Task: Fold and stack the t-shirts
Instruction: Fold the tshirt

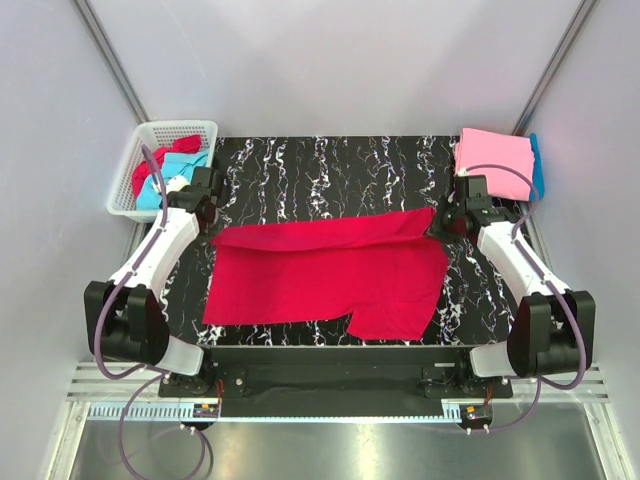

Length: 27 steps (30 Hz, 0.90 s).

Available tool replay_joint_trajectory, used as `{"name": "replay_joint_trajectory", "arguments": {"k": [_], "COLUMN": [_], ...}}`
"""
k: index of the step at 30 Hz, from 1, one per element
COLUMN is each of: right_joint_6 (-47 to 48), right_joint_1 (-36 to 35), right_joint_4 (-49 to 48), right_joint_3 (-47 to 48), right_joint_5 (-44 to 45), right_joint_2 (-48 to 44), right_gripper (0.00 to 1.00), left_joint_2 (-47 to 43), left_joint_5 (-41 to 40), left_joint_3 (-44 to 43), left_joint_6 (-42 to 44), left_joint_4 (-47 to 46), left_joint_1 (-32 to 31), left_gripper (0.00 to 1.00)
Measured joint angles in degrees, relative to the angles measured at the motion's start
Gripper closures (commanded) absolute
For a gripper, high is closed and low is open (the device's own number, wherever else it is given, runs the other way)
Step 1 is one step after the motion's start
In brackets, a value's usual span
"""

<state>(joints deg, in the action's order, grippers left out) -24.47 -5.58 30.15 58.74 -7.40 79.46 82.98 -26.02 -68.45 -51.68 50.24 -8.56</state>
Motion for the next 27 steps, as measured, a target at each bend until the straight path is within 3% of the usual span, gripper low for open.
{"name": "replay_joint_trajectory", "arguments": {"k": [4,5,6,9,18,27], "right_joint_6": [-0.83,-1.14,-1.53,-2.78,-6.32,-4.09], "right_joint_1": [0.0,0.0,0.0,0.0,0.0,0.0], "right_joint_4": [1.2,1.6,2.1,4.04,5.84,2.05], "right_joint_3": [-1.84,-2.4,-2.86,-4.11,-6.05,-4.66], "right_joint_5": [0.31,0.46,0.52,1.18,3.37,-3.39], "right_joint_2": [-0.35,-0.81,-1.29,-3.69,-9.68,6.21], "right_gripper": [0.97,0.82,0.76,0.67,0.69,0.69], "left_joint_2": [-0.09,-0.2,-0.35,-1.01,-1.14,5.27], "left_joint_5": [-0.55,-0.7,-0.83,-1.14,0.31,9.42], "left_joint_3": [2.64,3.74,4.85,9.07,12.22,3.76], "left_joint_6": [-1.03,-1.38,-1.84,-4.0,-8.28,0.07], "left_joint_4": [0.22,0.33,0.39,0.79,1.62,-3.89], "left_joint_1": [0.0,0.0,0.0,0.0,-0.09,-5.95], "left_gripper": [0.94,0.91,0.89,0.81,0.75,0.77]}}
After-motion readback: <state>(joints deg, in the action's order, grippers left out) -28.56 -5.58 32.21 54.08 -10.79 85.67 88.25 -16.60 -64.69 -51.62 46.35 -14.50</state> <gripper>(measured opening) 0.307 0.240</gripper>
